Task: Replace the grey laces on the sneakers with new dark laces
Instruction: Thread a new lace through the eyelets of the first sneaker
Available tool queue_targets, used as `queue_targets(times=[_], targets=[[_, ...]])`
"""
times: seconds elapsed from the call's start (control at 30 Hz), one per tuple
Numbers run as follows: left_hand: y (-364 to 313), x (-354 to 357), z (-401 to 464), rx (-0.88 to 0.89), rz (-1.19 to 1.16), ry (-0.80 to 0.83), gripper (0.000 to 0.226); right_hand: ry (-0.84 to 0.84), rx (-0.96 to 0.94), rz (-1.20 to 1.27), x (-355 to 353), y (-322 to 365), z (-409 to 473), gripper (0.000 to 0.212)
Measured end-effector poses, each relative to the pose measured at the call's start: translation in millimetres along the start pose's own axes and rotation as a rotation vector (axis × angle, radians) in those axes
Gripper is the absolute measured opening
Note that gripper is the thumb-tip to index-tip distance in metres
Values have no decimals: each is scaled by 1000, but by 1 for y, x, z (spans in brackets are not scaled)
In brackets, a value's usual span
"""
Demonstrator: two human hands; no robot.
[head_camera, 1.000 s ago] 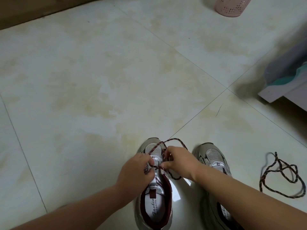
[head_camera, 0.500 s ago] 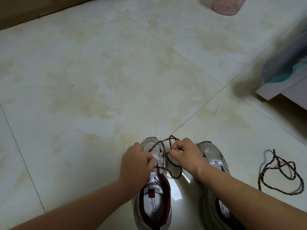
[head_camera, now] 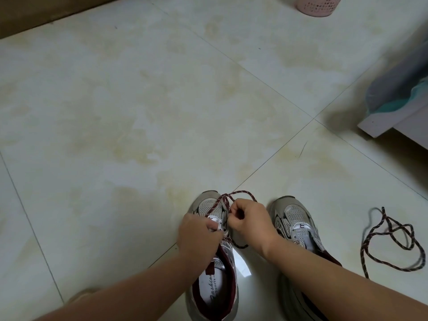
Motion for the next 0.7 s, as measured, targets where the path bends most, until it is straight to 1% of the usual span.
queue_targets(times=[0.03,0.1,0.17,0.23,0.33,0.4,0.43,0.5,0.63,0.7], targets=[[2,0,1,-7,-27,-4,3,33,-19,-36,3,2,-1,21],[2,1,1,-1,-73,-4,6,106,-26,-53,10,3,-3,21],[3,2,2,11,-95,-3,9,149,8,-7,16,0,-4,25],[2,1,2,14,-108,3,8,111,52,66,14,-3,-3,29],[3,1,3,17,-115,10,4,-23,139,269,4,-12,1,29],[2,1,3,32,-128,17,2,-33,177,381,3,-15,1,27],[2,1,2,36,-132,19,5,-24,182,410,5,-15,0,25],[3,2,2,33,-148,18,6,-31,178,412,9,-16,0,25],[4,2,2,4,-172,15,2,-101,160,400,10,-18,1,29],[4,2,3,-13,-177,19,3,-118,146,400,10,-16,1,27]])
Point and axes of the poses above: each hand's wrist, its own z-axis towards the middle knuckle, its own x-axis out of the palm, y = z × x, the point moved 7 cm from there along z, towards the middle knuckle, and after that the axes turned 3 degrees about z, right-handed, at the moved point
